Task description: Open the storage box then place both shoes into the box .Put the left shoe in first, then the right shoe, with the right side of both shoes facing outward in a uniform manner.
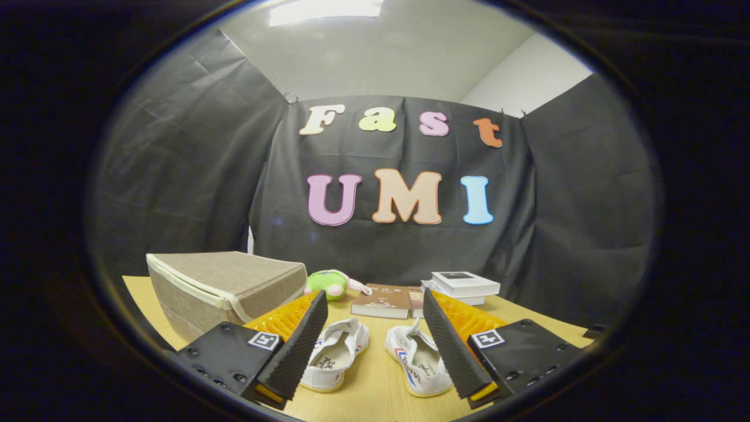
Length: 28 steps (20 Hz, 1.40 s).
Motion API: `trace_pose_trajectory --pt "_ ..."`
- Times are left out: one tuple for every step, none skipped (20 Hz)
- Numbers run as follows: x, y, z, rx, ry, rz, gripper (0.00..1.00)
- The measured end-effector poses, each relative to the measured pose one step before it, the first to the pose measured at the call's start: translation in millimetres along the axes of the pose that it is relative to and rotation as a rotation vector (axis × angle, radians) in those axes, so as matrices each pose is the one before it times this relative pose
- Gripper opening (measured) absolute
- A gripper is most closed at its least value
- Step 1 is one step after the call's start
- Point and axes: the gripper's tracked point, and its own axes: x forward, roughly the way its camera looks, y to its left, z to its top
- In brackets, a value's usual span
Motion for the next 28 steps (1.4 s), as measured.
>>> trace_pose_trajectory --pt "-0.21 -0.40 0.52 0.00085 -0.00101 -0.00047 1.00" --pt "-0.47 -0.44 -0.18 0.00122 -0.00200 0.00127 1.00" --pt "-0.10 0.48 1.28 0.00256 -0.00286 0.00002 1.00" --pt "0.36 -1.17 -0.35 0.00396 -0.00135 -0.00106 1.00" --pt "0.26 -1.10 0.02 0.00452 -0.00130 -0.00115 1.00" --pt "-0.81 -0.71 0.20 0.00510 -0.00224 -0.00080 1.00" --pt "0.39 -0.56 0.50 0.00598 -0.00279 0.00030 1.00" --pt "-0.02 0.08 0.77 0.00730 -0.00407 0.00175 1.00" --pt "0.17 1.19 1.01 0.00975 -0.00641 0.00398 1.00" --pt "0.63 1.93 0.23 0.01447 -0.00451 0.00985 1.00" --pt "1.10 1.72 -0.65 0.02161 -0.00363 0.01121 1.00" --pt "1.42 0.93 -1.26 0.02668 -0.00227 0.01266 1.00" --pt "1.18 0.33 -0.99 0.03247 -0.00158 0.01153 1.00" --pt "0.71 -0.45 -1.61 0.03990 -0.00223 0.00947 1.00" --pt "1.18 -1.04 1.38 0.04935 -0.00793 0.00926 1.00" --pt "0.72 -1.80 0.52 0.06033 -0.01051 0.00400 1.00" --pt "0.97 -3.05 2.51 0.06596 -0.01236 0.00238 1.00" --pt "1.43 -3.28 2.95 0.07431 -0.01705 -0.00139 1.00" --pt "0.77 -3.22 4.29 0.07761 -0.02209 0.00084 0.99" --pt "-0.09 0.44 6.29 0.07589 -0.02651 0.00483 0.99" --pt "0.50 -1.39 4.49 0.06785 -0.02482 -0.00223 0.99" --pt "0.34 -2.93 1.45 0.06200 -0.02142 -0.01182 0.99" --pt "-0.37 -2.32 -1.33 0.06496 -0.01374 -0.01751 0.99" --pt "-1.42 -0.83 -4.35 0.07563 -0.01087 -0.01284 0.99" --pt "-0.68 1.20 -4.75 0.09064 -0.01277 -0.00899 0.99" --pt "-1.55 0.05 -6.22 0.10801 -0.01241 -0.00664 0.99" --pt "-2.83 -0.13 -7.70 0.11644 -0.01683 -0.00661 0.99" --pt "-1.79 -1.49 -7.86 0.11373 -0.01851 -0.01277 0.99"
